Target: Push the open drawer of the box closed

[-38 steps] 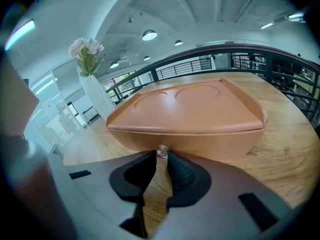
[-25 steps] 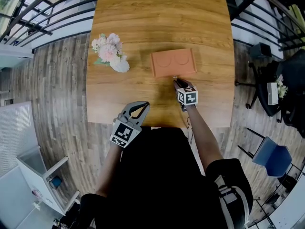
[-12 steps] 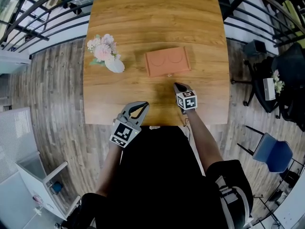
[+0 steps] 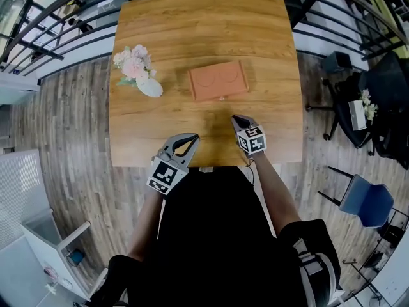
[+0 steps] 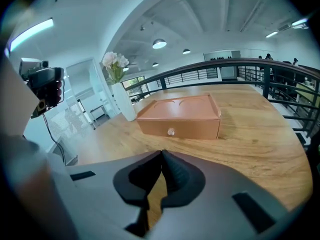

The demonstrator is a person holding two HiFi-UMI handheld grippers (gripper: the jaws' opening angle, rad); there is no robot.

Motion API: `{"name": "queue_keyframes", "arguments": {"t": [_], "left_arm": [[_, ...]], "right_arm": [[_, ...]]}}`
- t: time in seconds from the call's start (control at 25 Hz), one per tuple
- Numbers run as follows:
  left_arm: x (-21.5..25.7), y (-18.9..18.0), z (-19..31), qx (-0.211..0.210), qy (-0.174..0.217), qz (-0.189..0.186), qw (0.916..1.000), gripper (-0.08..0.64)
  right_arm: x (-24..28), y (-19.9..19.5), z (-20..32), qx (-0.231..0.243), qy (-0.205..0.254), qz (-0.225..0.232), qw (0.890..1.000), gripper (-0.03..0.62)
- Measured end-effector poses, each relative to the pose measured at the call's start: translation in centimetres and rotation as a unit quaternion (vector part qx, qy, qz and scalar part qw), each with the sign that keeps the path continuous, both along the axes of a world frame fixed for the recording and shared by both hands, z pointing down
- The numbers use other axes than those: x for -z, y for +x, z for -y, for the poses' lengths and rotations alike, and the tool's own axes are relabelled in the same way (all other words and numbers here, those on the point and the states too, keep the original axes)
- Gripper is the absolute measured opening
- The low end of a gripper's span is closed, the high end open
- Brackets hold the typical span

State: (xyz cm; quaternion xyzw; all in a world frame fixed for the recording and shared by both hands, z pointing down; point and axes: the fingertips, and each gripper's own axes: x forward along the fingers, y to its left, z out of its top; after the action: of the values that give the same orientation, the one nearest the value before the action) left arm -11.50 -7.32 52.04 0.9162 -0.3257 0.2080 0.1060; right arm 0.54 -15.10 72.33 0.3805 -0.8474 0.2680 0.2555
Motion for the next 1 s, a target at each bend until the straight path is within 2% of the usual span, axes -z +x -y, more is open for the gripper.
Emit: {"name": "queue_keyframes", "arguments": {"t": [0.28, 0.6, 1.0], "left_arm": [[0.1, 1.2, -0.6, 0.000, 0.006, -0.006, 1.0000, 0.025], [-0.5, 2.7, -1.3, 0.003, 0.011, -0.015, 0.9998, 0.025], [-0.8, 5.1, -3.0, 0.006, 0.014, -0.009, 0.9998, 0.025]], "right_arm": [[4.1, 0.9, -2.0, 0.036, 0.046, 0.011, 0.998, 0.015], [10.2, 1.4, -5.1, 0.093, 0.095, 0.040, 0.990, 0.015], [13.1, 3.5, -8.6, 0.143, 0.130, 0.012, 0.981, 0.015]]}}
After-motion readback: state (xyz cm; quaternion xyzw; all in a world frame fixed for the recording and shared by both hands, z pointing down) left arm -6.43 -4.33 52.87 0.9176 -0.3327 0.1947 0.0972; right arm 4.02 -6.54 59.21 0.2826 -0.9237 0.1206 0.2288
